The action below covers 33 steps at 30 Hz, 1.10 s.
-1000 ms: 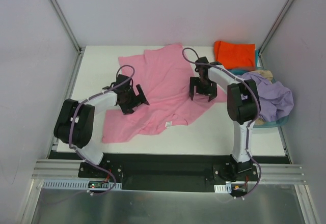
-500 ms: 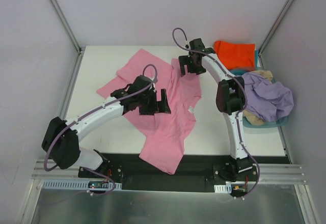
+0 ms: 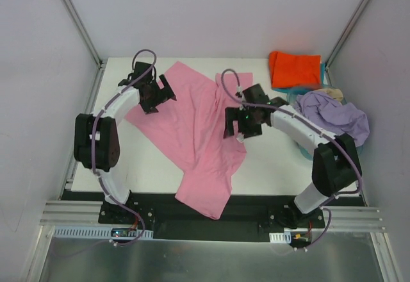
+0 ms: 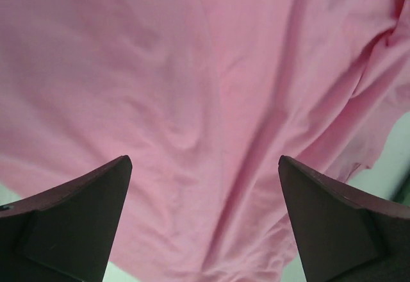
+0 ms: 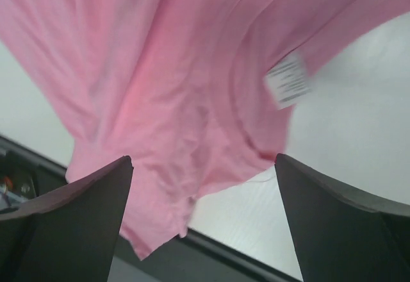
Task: Fold and stack the t-shirts
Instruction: Flatten the tshirt out
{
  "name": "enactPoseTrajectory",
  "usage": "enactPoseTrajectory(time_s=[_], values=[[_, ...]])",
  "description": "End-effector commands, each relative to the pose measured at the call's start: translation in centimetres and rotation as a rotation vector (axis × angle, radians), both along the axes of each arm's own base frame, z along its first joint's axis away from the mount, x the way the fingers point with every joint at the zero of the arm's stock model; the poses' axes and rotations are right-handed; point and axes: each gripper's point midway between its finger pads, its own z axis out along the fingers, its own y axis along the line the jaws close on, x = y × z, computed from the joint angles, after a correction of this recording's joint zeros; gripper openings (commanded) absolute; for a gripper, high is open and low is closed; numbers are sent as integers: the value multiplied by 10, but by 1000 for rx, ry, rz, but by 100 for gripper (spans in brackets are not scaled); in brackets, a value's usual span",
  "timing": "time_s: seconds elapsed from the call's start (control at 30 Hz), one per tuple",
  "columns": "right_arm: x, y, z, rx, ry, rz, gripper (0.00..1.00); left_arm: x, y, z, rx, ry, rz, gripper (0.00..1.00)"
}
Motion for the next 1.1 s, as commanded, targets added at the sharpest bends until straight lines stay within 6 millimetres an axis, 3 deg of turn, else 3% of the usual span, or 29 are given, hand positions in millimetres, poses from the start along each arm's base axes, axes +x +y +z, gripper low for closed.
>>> enactPoseTrajectory(time_s=[0.0, 0.07, 0.23, 0.4, 0.43, 0.5, 0.53, 0.57, 0.67, 0.7, 0.77, 0.8, 0.9, 0.93, 1.0, 1.07], values=[[-63, 60, -38, 145, 200, 85, 97, 46, 3, -1, -56, -11, -7, 99], [-68, 67, -48, 132, 237, 68, 97, 56, 15, -23, -31, 30, 27, 99], [-54, 56, -86, 39, 304, -17, 97, 43, 36, -67, 1, 139, 92, 99], [-19, 4, -108, -37, 353, -159, 97, 1, 50, -94, 28, 242, 136, 99], [-12, -18, -117, -81, 381, -210, 97, -9, 49, -95, 18, 259, 140, 99], [14, -31, -112, -108, 349, -231, 97, -41, 47, -97, -3, 300, 145, 99], [21, -52, -121, -156, 379, -279, 97, -54, 47, -98, -10, 315, 146, 99], [48, -55, -109, -144, 330, -296, 97, -77, 44, -95, -31, 329, 139, 99], [83, -74, -104, -105, 342, -354, 98, -121, 36, -83, -93, 331, 149, 99], [113, -75, -83, -88, 277, -373, 98, -131, 34, -79, -109, 328, 156, 99], [126, -89, -70, -101, 263, -399, 98, -150, 29, -66, -141, 287, 167, 99], [141, -89, -52, -79, 208, -394, 98, -153, 28, -61, -154, 266, 171, 99], [154, -89, -15, -37, 110, -359, 98, -150, 27, -33, -187, 161, 170, 99], [154, -88, -6, -32, 84, -342, 98, -141, 27, -15, -191, 96, 164, 99], [149, -86, 18, -6, 33, -327, 98, -128, 36, -4, -139, 31, 183, 99], [133, -86, 10, -2, 55, -319, 97, -109, 44, 12, -86, -30, 180, 99]])
